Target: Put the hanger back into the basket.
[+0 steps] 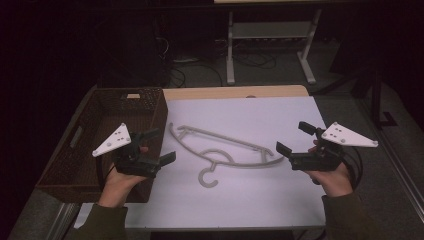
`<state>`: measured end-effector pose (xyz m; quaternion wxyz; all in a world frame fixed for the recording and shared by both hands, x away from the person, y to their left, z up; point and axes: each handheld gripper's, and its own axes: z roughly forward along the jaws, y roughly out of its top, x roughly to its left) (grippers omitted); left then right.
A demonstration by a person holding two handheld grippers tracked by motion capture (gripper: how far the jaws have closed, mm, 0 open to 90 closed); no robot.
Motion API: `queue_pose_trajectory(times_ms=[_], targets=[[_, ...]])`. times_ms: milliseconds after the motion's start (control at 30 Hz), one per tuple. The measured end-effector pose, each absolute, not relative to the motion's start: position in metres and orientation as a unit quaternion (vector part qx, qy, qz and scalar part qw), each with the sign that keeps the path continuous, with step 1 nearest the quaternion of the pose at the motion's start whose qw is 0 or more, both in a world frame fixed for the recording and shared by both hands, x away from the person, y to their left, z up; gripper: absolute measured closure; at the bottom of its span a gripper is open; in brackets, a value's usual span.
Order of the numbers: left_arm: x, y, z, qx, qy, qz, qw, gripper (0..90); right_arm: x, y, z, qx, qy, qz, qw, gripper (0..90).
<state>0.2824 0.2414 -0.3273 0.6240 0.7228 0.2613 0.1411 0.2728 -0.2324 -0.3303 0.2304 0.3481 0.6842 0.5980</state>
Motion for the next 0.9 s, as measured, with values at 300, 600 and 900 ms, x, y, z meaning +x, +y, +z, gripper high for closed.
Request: queue_pose_trajectory(times_ms=[300,600,900], targets=[[0.283,0.221,-0.327,0.757,0.264,0.119,0.586,0.0,0.276,-0.230,-0.330,0.347,0.699,0.584,0.224,0.0],[0.284,0.199,-0.338,0.789,0.252,0.100,0.551,0.0,0.287,-0.223,-0.336,0.349,0.726,0.555,0.208,0.0],[0.283,0.183,-0.364,0.815,0.244,0.075,0.520,0.0,0.303,-0.204,-0.347,0.344,0.763,0.517,0.182,8.3]])
